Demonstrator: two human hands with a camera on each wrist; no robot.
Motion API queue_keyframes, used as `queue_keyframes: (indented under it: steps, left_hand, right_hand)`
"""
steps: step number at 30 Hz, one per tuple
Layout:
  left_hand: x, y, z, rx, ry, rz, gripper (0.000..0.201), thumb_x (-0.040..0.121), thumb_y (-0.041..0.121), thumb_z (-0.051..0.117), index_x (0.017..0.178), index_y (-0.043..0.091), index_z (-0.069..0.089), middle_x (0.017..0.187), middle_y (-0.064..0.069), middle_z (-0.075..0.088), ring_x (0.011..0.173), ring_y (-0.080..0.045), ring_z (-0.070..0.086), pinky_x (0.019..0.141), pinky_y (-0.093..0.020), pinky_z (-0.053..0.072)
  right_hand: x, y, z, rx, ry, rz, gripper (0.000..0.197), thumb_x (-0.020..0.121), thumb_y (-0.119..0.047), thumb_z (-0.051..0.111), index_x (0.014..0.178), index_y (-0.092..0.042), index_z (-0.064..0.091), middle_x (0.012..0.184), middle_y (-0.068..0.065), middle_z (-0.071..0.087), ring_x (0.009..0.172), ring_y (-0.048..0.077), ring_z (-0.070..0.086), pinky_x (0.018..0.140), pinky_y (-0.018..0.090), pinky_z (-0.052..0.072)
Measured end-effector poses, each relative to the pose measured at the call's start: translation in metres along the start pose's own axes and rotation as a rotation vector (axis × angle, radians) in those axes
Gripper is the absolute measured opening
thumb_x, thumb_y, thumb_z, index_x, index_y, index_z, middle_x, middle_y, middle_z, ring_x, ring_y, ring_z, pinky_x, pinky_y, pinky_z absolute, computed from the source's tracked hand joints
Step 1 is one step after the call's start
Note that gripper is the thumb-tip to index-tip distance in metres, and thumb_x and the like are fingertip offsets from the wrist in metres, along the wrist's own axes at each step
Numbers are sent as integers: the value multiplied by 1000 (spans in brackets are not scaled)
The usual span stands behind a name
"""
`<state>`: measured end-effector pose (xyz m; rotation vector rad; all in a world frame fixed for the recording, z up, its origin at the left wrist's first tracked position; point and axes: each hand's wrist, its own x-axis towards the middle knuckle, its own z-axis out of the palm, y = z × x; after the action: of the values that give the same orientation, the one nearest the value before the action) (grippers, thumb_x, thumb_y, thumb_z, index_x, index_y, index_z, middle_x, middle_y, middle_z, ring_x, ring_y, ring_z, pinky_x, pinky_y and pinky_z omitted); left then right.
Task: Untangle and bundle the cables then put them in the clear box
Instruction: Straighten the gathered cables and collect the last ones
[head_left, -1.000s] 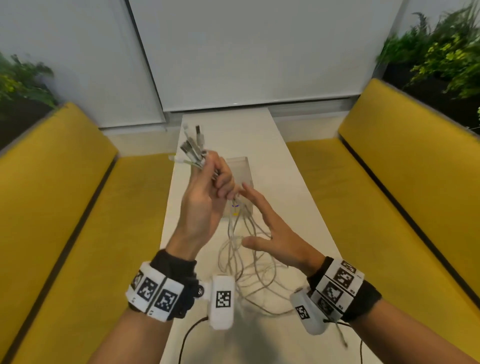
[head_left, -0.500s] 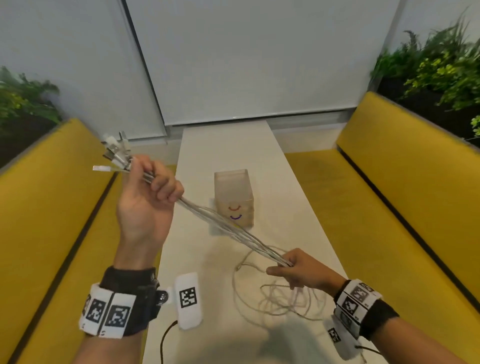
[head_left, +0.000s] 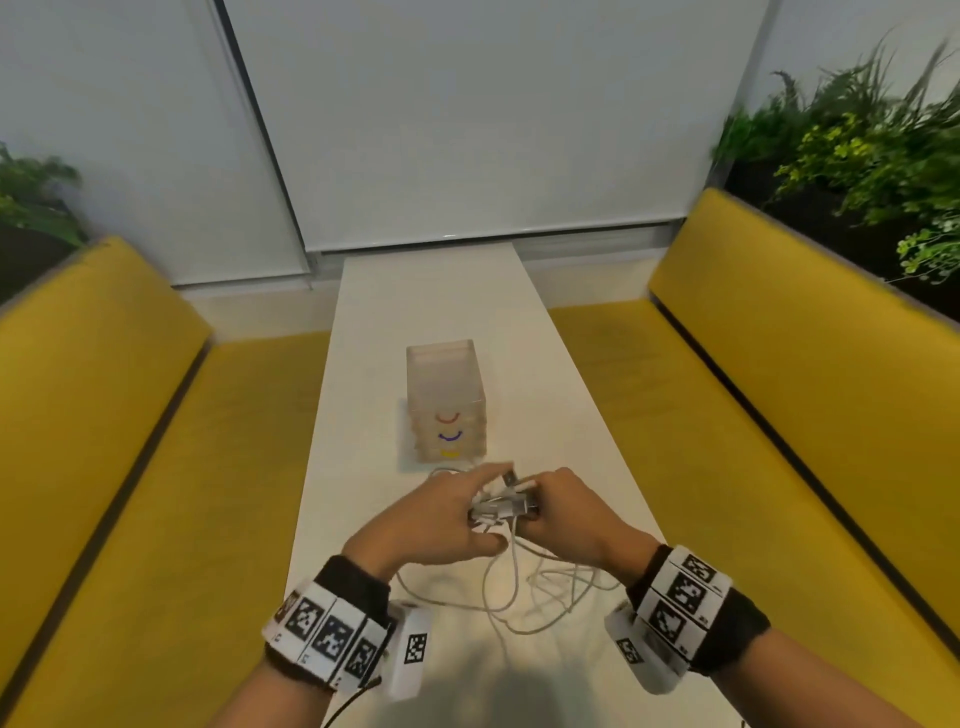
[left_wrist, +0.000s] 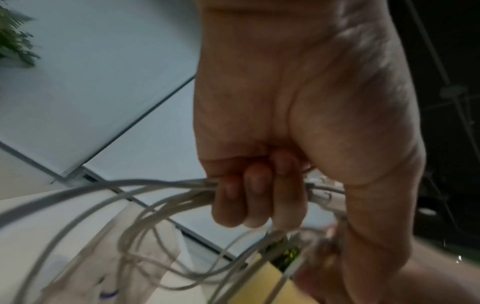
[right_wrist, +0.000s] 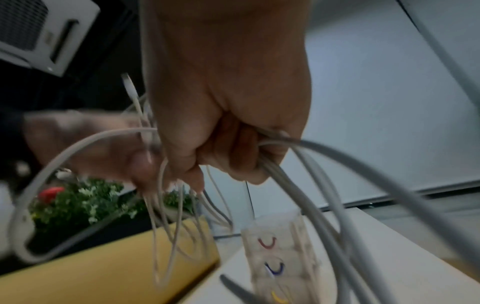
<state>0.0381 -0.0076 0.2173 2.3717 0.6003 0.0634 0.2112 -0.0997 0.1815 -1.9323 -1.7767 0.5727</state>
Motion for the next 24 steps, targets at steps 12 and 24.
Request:
queue_keyframes:
  steps: [12,24]
  left_hand:
    - [-10,-11,-56,-252,290,94,15,85,32,73,78,46,74,70,22,69,67,7,61,61,-13,42]
    - [-11,-5,-75,-520,496,9,12,89,15,70,97,10,76,75,16,76,72,7,65,66,-12,46]
  right_hand:
    - [-4,18,-13,410,-19,89,43,81,-20,74,55,-19,41,49,-7,37,47,11,33,52,27,32]
    - [27,41,-27,173,58,92,45,80,-34,75,52,-19,44,49,-1,45,49,14,42,53,29,33]
